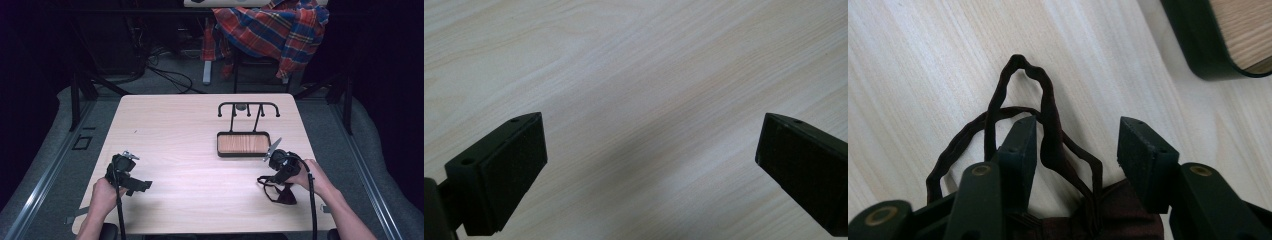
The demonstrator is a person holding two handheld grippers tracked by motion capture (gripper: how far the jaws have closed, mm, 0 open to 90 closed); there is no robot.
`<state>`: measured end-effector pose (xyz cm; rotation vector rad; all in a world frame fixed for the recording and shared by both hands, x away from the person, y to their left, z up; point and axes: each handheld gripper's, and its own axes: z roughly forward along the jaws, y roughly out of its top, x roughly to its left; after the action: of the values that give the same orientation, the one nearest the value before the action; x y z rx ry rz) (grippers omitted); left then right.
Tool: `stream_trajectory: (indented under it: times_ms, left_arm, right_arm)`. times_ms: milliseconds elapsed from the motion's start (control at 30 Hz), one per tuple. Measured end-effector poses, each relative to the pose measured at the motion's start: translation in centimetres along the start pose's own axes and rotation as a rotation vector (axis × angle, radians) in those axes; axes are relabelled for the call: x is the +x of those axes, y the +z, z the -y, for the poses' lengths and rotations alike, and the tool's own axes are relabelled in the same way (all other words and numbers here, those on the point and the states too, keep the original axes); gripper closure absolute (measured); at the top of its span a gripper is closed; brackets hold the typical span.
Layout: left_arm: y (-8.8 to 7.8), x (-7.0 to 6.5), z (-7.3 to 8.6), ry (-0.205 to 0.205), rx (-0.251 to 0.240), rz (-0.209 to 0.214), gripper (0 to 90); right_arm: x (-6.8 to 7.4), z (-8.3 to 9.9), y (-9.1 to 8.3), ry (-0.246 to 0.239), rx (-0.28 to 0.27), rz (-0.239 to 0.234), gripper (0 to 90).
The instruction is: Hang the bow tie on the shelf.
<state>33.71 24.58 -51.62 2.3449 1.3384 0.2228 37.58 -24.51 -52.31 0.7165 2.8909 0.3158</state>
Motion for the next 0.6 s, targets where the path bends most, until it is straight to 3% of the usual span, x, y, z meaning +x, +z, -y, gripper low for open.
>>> stream_trajectory:
  times_ms: [167,267,300,500,600]
  left_arm:
    - [0.1,-0.1,-0.1,0.017,0.006,0.001,0.1]
    - [0.1,-0.2,-0.3,0.02,0.009,0.003,0.1]
    - [0.2,-0.3,-0.4,0.032,0.013,0.003,0.1]
    - [0.2,0.0,0.0,0.025,0.013,0.004,0.1]
    - [0.0,0.2,0.2,0.017,0.005,0.002,0.1]
  right_arm:
    - [0.3,-0.2,0.7,-0.014,0.035,0.002,58.3]
    - [0.4,-0.2,1.0,-0.001,0.033,-0.02,61.4]
    - [0.5,-0.2,1.3,-0.01,0.063,-0.001,63.7]
    - [0.7,-0.4,1.8,-0.024,0.103,0.0,68.3]
    - [0.8,-0.4,2.0,-0.016,0.106,0.014,77.1]
